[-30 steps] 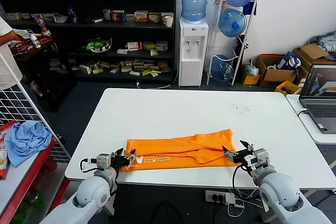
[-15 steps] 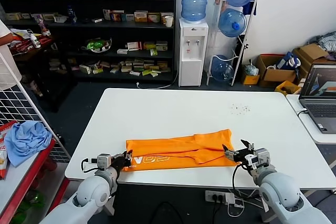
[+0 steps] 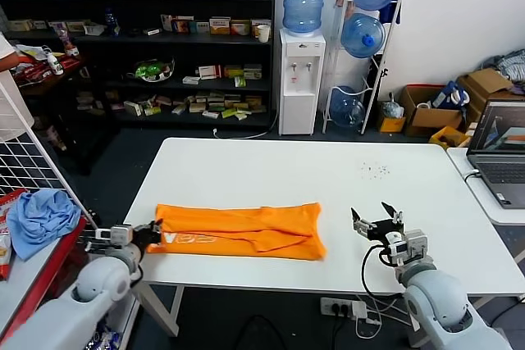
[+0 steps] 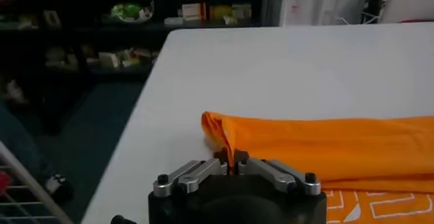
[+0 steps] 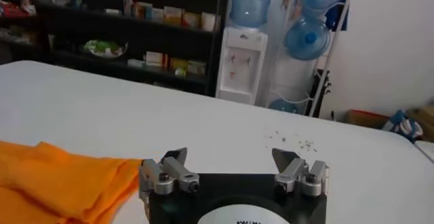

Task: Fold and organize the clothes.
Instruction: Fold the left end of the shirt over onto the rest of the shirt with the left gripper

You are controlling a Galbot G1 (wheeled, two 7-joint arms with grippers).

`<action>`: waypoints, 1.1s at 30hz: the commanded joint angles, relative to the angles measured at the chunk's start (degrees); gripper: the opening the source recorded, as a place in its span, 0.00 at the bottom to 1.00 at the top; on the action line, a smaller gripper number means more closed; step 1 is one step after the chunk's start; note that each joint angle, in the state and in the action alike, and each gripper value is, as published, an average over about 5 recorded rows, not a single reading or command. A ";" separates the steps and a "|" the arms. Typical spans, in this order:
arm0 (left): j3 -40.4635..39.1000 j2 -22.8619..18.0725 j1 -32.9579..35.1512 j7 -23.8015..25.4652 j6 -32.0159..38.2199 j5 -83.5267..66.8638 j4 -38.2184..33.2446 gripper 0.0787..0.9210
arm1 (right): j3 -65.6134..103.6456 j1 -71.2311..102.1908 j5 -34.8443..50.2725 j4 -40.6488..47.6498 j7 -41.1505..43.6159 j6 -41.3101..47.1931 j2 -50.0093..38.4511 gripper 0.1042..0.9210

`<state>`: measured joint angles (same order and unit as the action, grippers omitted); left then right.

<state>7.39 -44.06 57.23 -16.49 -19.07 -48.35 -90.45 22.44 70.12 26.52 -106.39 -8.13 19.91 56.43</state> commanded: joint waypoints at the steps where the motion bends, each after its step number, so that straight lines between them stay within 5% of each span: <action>1: 5.47 10.06 -0.16 -0.40 0.39 -0.10 -0.93 0.06 | -0.20 -0.15 -3.80 0.59 -0.66 -3.76 2.93 0.88; 8: -0.17 3.44 2.03 -5.61 -0.56 -6.06 -16.85 0.06 | -1.07 -0.01 -6.99 1.26 -0.86 -4.68 3.71 0.88; 15: -9.65 -6.89 -3.43 -11.29 -2.39 -12.98 -20.93 0.06 | 0.53 0.61 -6.32 1.58 -1.97 -4.10 4.53 0.88; 26: -19.61 -23.35 -9.89 -14.97 -2.13 -10.28 -12.27 0.06 | 1.76 1.91 -7.52 1.77 -2.21 -3.49 6.31 0.88; 33: -21.34 -30.17 -11.14 -14.12 -1.42 -6.93 -6.13 0.06 | 1.75 1.47 -7.53 2.18 -2.10 -3.34 6.41 0.88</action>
<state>-7.95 -60.28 49.48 -29.33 -20.53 -57.34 -103.44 23.95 71.73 19.48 -104.48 -10.07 16.56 62.39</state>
